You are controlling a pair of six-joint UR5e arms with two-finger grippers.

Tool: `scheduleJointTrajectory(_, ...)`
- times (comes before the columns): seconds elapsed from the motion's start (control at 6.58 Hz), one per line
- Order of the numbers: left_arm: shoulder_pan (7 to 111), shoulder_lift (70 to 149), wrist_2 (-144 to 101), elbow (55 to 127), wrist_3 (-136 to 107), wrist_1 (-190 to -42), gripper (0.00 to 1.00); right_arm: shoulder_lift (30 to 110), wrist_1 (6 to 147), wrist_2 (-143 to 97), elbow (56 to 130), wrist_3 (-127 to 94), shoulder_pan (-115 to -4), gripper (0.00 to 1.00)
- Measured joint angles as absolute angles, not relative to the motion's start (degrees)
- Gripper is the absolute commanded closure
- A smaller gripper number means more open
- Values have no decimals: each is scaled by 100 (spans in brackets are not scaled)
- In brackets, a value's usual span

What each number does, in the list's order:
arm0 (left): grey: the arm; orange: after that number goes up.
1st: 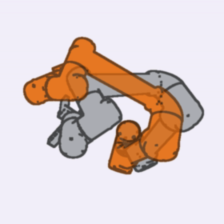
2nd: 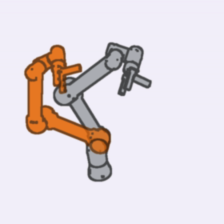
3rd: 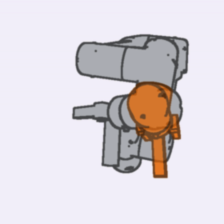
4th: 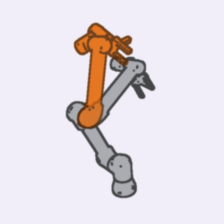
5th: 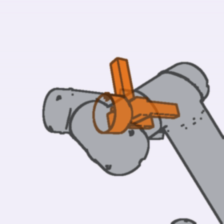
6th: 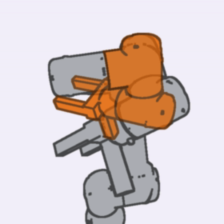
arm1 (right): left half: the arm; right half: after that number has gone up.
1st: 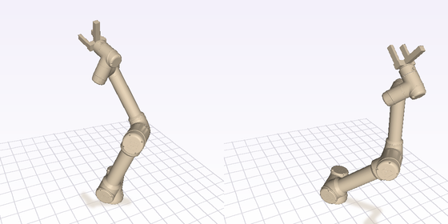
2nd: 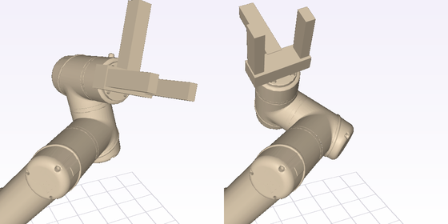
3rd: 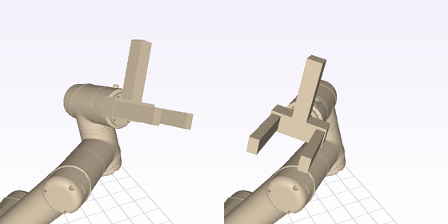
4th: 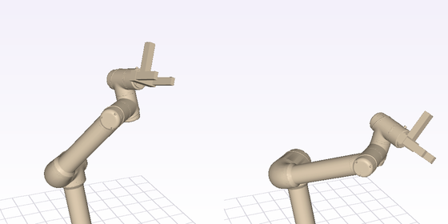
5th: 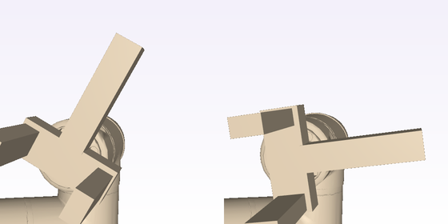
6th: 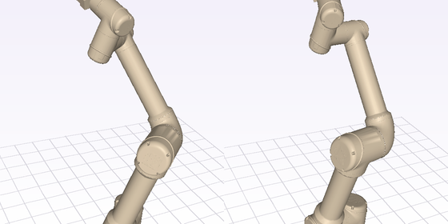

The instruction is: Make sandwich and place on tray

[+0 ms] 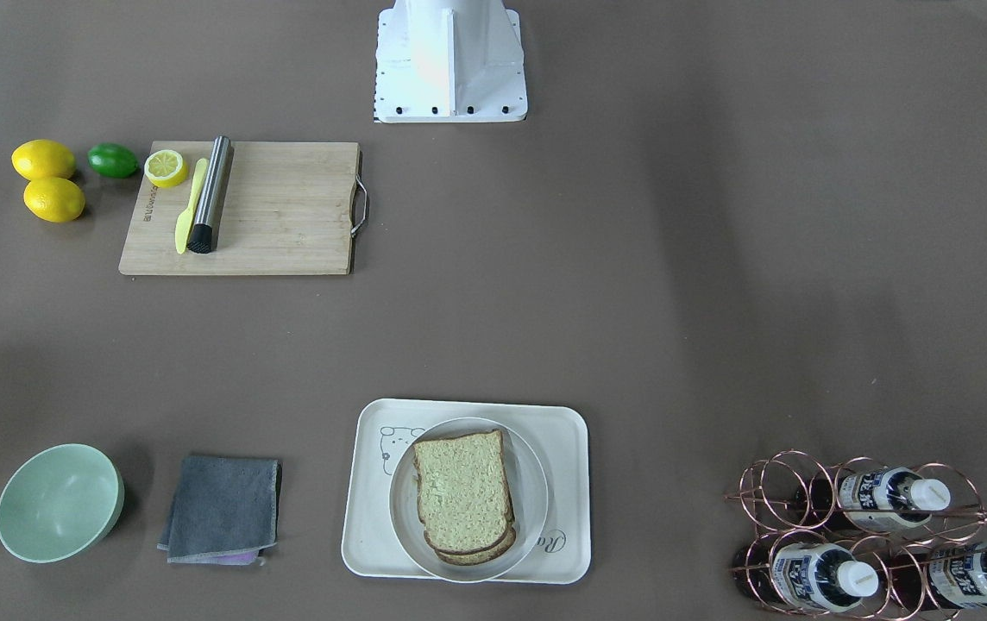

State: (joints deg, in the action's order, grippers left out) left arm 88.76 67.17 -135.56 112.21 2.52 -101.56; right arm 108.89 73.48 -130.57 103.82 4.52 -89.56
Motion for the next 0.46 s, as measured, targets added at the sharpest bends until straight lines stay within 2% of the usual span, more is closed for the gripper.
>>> scheduleJointTrajectory(0.46,8872,6729,-13581,11292,242,-10194,3,10866,7350,-13053,10387,446,-8891,0)
